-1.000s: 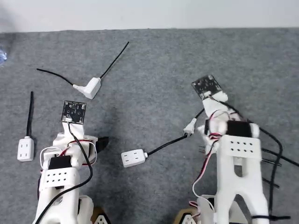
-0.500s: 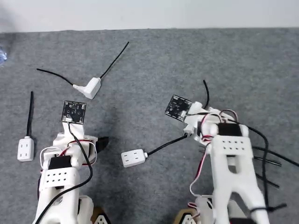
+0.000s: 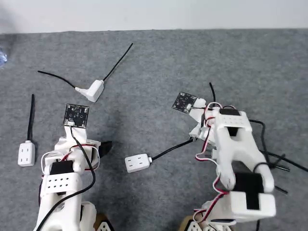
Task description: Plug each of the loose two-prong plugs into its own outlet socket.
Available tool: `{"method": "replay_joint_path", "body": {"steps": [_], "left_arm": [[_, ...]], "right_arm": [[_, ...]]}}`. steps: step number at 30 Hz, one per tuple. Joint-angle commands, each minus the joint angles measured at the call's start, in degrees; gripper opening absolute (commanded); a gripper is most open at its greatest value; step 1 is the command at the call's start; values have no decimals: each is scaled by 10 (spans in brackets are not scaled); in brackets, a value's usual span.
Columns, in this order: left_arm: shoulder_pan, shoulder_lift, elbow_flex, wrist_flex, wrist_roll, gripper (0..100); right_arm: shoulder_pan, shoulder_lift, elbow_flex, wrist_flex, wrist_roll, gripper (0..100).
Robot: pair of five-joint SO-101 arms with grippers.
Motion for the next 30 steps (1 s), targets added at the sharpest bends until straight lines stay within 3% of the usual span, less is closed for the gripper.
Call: {"method": "replay_joint_path", "body": {"steps": [1,9,15,23,27,30], "left_arm": [[4,-7,-2,0,-5,353],[4,-7,-2,0,-5,353],[4,-7,-2,0,-5,353],[4,-7,-2,0,-5,353],[4,-7,-2,0,-5,353],[21,-6,0,-1,-7,353]], "right_arm": [[-18,9,-34,-17,-18,9],[-73,20,-75,-14,-62,9],[-115,26,-163,55,-76,9],[-104,19,-173,63,-72,9],[-95,7,-173,133,23,31],[-99,12,-173,193,107,171]]}}
